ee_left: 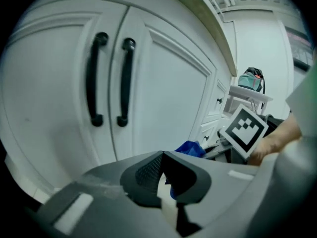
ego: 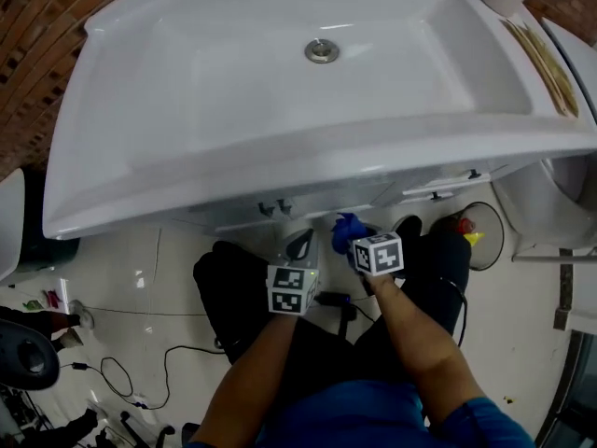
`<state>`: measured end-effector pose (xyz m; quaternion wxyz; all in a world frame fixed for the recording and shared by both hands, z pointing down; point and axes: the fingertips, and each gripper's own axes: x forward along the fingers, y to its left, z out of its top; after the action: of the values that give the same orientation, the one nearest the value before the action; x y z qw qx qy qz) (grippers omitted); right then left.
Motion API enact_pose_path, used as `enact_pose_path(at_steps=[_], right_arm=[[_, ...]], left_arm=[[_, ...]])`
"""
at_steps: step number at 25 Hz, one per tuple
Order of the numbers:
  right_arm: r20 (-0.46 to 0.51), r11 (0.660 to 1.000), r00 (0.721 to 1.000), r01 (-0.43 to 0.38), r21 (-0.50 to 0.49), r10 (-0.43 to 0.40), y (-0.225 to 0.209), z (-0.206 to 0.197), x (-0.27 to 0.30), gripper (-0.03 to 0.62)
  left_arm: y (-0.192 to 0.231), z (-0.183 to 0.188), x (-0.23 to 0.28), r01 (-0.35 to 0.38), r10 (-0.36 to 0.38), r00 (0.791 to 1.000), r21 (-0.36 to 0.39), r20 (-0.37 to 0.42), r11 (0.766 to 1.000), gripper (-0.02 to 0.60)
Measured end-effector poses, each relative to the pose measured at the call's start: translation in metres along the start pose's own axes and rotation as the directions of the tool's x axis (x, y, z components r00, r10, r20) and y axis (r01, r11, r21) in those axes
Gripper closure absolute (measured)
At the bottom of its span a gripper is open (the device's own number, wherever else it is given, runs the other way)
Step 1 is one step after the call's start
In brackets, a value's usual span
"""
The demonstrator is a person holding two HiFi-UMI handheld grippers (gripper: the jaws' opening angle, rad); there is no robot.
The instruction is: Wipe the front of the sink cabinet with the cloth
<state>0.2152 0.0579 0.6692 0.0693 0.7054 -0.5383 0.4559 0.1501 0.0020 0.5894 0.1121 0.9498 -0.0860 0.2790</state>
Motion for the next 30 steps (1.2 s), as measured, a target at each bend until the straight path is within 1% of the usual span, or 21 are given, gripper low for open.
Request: enact_pose_path(at_steps=[3,7,9,11,13,14,16,17,19,21,22,26,28,30], right_arm=[[-0.008,0.992,0.996,-0.084,-0.098,0.084,0.060,0.007,0.013,0.511],[-0.030,0.963,0.985,-0.170,-0.208,0.168,0.140,0.010,0.032,0.511],[-0.038,0.944,0.978,-0.209,-0.256,0.206,0.177,0.013,0.044,0.511],[-0.054,0.923,0.971,-0.238,-0.304,0.232,0.209,0.014,0.057,0.511],[-0.075,0.901,0.967,-0.256,-0.350,0.245,0.236,0.013,0.072,0.511],[-0.086,0.892,0.965,-0.263,-0.369,0.249,0.250,0.012,0.080,0.511],[-0.105,0.878,0.962,-0.274,-0.393,0.253,0.273,0.008,0.096,0.511],[-0.113,0.873,0.961,-0.276,-0.402,0.252,0.283,0.006,0.103,0.511],[-0.122,0.864,0.962,-0.274,-0.422,0.245,0.299,0.004,0.118,0.511],[-0.126,0.854,0.961,-0.276,-0.442,0.245,0.318,0.004,0.133,0.511],[-0.129,0.848,0.960,-0.281,-0.450,0.250,0.329,0.002,0.141,0.511],[-0.161,0.821,0.953,-0.303,-0.483,0.257,0.365,-0.011,0.175,0.511],[-0.192,0.807,0.951,-0.307,-0.505,0.242,0.378,-0.020,0.193,0.511],[-0.209,0.796,0.950,-0.309,-0.520,0.232,0.391,-0.026,0.214,0.513]], left_arm=[[0.029,0.003,-0.030,-0.044,0.045,0.998,-0.022,0.051,0.999,0.580],[0.068,0.001,-0.073,-0.095,0.102,0.987,-0.054,0.123,0.994,0.580],[0.092,-0.005,-0.097,-0.132,0.144,0.978,-0.088,0.149,0.987,0.580],[0.118,-0.007,-0.121,-0.181,0.205,0.963,-0.145,0.175,0.973,0.580],[0.147,-0.009,-0.147,-0.242,0.284,0.940,-0.215,0.191,0.946,0.580],[0.164,-0.013,-0.162,-0.279,0.330,0.924,-0.250,0.191,0.927,0.580],[0.195,-0.026,-0.189,-0.345,0.415,0.892,-0.322,0.180,0.881,0.580],[0.208,-0.033,-0.200,-0.368,0.446,0.878,-0.352,0.173,0.861,0.580],[0.227,-0.044,-0.217,-0.398,0.486,0.859,-0.387,0.161,0.832,0.580],[0.242,-0.055,-0.230,-0.418,0.510,0.846,-0.401,0.154,0.815,0.580],[0.248,-0.059,-0.237,-0.427,0.520,0.840,-0.401,0.155,0.810,0.580],[0.265,-0.064,-0.262,-0.467,0.552,0.812,-0.356,0.188,0.809,0.580],[0.272,-0.070,-0.271,-0.486,0.566,0.803,-0.346,0.185,0.802,0.580],[0.280,-0.079,-0.277,-0.504,0.581,0.797,-0.349,0.163,0.790,0.580]])
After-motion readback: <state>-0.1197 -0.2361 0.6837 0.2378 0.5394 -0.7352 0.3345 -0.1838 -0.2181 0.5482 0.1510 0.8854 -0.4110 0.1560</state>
